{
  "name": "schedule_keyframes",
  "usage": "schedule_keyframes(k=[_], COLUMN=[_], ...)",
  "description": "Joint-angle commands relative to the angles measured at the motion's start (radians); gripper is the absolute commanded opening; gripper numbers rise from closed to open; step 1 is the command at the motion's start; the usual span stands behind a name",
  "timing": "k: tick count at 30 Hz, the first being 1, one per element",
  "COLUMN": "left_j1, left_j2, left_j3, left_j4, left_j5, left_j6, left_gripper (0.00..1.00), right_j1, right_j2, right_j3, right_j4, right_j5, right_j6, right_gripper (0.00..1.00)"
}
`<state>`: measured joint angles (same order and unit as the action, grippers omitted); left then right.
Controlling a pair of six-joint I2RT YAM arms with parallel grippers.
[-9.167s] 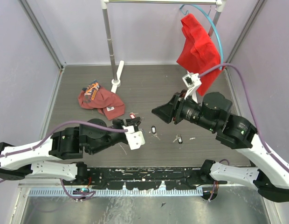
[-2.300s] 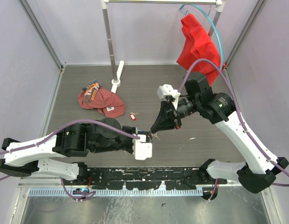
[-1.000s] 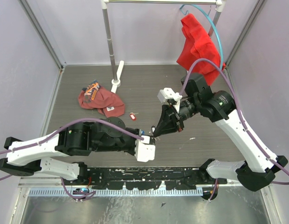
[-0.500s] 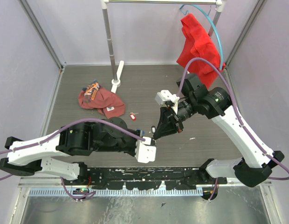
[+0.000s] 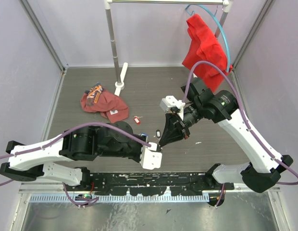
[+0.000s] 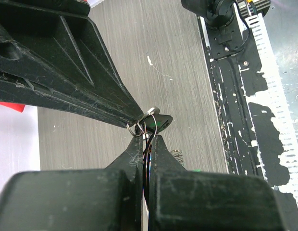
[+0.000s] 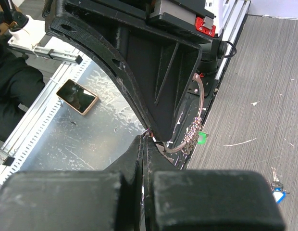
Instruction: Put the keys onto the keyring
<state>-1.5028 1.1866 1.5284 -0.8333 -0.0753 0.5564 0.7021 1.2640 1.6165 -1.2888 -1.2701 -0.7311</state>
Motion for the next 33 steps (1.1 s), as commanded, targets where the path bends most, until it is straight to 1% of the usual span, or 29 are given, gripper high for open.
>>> schedule_keyframes(k=[1, 16, 23, 29, 33], left_j1=[0.004, 0.004, 0.004, 0.005, 0.005], left_j2=[-0.013, -0.021, -0.025, -0.028, -0.028], left_j3=[0.049, 0.041, 0.037, 0.033, 0.024], left_j4=[0.075, 0.074, 0.072, 0.066, 0.056], left_j5=[-0.034, -0.042, -0.045, -0.052, -0.075], left_j6=[0.01, 0.013, 0.013, 0.014, 0.017], left_gripper=[0.0, 0.0, 0.0, 0.0, 0.0], right_j1=[0.023, 0.023, 0.023, 0.023, 0.023], right_j2=[-0.008, -0.04, -0.057, -0.103, -0.157], right_j3=[0.027, 0.051, 0.049, 0.048, 0.032], right_j4=[-0.052, -0.08, -0.047, 0.056, 0.182], right_j5=[-0.044, -0.022, -0.009, 0.059, 0.194], right_j6=[-0.018, -0.002, 0.031, 0.132, 0.264], right_gripper=[0.01, 0.01, 0.01, 0.01, 0.01])
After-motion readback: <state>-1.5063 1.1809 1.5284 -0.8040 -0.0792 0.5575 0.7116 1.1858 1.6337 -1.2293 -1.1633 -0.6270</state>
